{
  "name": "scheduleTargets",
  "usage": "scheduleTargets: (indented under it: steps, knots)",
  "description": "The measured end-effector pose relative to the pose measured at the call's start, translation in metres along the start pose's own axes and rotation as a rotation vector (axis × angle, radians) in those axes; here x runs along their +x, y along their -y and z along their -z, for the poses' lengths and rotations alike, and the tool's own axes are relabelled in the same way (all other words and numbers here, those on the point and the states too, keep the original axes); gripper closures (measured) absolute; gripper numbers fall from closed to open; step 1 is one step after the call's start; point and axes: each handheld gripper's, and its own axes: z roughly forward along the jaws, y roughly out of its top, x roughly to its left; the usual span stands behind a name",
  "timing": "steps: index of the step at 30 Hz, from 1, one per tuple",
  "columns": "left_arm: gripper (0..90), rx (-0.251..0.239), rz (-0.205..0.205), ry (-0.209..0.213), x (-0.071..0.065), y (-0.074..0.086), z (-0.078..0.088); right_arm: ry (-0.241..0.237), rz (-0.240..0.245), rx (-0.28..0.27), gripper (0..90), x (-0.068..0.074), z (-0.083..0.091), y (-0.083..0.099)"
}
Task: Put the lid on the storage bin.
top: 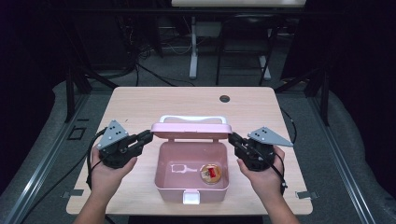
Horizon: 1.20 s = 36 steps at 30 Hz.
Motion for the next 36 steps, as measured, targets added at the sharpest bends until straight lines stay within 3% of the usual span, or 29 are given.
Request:
scheduleTargets:
  steps: [7,17,28,36]
  knots:
    - [85.1,0.007,-0.026,-0.019,-0.005,-0.001,0.001,-0.009,-0.011,-0.001,83.3,-0.001,0.0,0.002]
    - [84.6,0.014,-0.022,-0.01,-0.006,-0.002,0.003,-0.021,-0.017,0.003,81.2,-0.001,0.002,0.002]
    - [82.7,0.016,-0.005,-0.008,-0.007,-0.009,0.007,-0.024,0.013,-0.024,80.4,0.003,0.012,-0.01]
    - [81.3,0.029,-0.003,0.015,-0.006,-0.011,0.009,-0.034,0.012,-0.014,79.7,0.003,0.013,-0.011]
